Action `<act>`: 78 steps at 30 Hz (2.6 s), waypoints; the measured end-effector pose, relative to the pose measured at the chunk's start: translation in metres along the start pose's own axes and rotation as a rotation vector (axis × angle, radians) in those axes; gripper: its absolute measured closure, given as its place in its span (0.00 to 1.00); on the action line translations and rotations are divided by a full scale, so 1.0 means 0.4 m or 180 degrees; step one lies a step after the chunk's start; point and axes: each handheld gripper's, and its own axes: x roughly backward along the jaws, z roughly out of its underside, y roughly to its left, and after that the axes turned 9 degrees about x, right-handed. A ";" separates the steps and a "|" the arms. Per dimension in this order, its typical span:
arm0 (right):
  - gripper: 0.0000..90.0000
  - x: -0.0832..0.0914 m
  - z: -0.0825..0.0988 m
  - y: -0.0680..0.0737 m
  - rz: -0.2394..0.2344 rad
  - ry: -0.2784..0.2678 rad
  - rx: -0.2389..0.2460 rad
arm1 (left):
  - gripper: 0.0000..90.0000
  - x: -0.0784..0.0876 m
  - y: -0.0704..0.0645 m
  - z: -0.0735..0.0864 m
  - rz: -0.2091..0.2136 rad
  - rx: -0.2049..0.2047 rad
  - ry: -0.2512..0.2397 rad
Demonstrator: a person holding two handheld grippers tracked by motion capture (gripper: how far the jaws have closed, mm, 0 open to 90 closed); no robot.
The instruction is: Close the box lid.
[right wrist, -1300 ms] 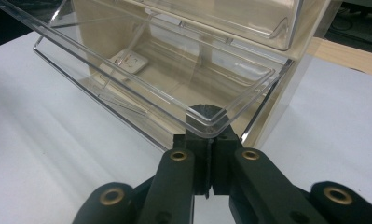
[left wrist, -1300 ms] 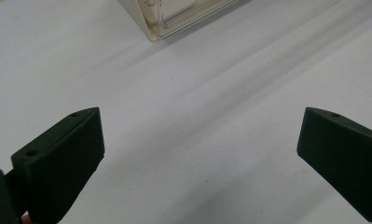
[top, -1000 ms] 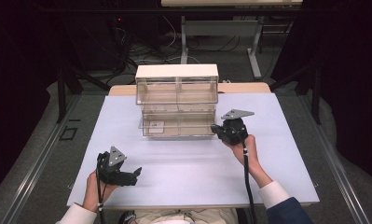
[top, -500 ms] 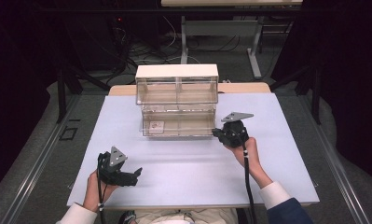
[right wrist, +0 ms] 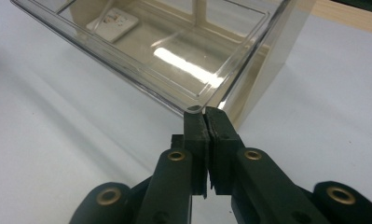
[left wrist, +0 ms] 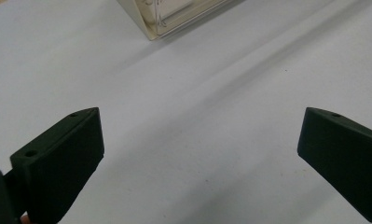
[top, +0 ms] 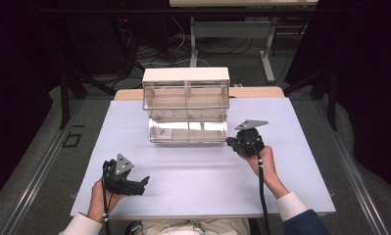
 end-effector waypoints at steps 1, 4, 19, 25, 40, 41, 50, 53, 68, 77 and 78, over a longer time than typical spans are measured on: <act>0.97 0.000 0.004 -0.002 0.0015 0.0021 0.0041 | 0.00 0.000 0.001 -0.001 -0.0014 -0.0026 -0.0014; 0.93 0.002 0.014 -0.002 0.0030 0.0075 0.0025 | 0.00 0.002 0.002 0.000 0.0019 -0.0021 -0.0021; 0.54 0.047 0.043 0.018 -0.0083 0.0056 0.0118 | 0.00 0.028 -0.002 0.008 -0.0006 -0.0033 -0.0120; 0.33 0.064 0.066 0.028 -0.0205 0.0038 0.0201 | 0.00 0.035 -0.002 0.016 0.0015 -0.0004 -0.0150; 0.04 0.120 0.137 0.054 -0.0378 0.0120 0.0333 | 0.00 0.060 -0.005 0.041 0.0074 0.0008 -0.0201; 0.03 0.122 0.143 0.054 -0.0365 0.0100 0.0325 | 0.00 0.062 -0.005 0.043 0.0087 0.0004 -0.0192; 0.00 0.163 0.185 0.049 -0.0330 0.0050 0.0364 | 0.00 0.073 -0.008 0.063 0.0071 -0.0033 -0.0106; 0.00 0.175 0.199 0.047 -0.0304 0.0056 0.0344 | 0.00 0.076 -0.009 0.070 0.0067 -0.0030 -0.0107; 0.00 0.207 0.253 0.060 -0.0317 0.0169 0.0379 | 0.00 0.088 0.003 0.095 0.0075 0.0012 -0.0077; 0.00 0.213 0.279 0.073 -0.0378 0.0246 0.0433 | 0.00 0.089 0.008 0.106 0.0100 0.0036 0.0003; 0.00 0.212 0.280 0.076 -0.0353 0.0235 0.0415 | 0.00 0.088 0.009 0.106 0.0097 0.0042 -0.0009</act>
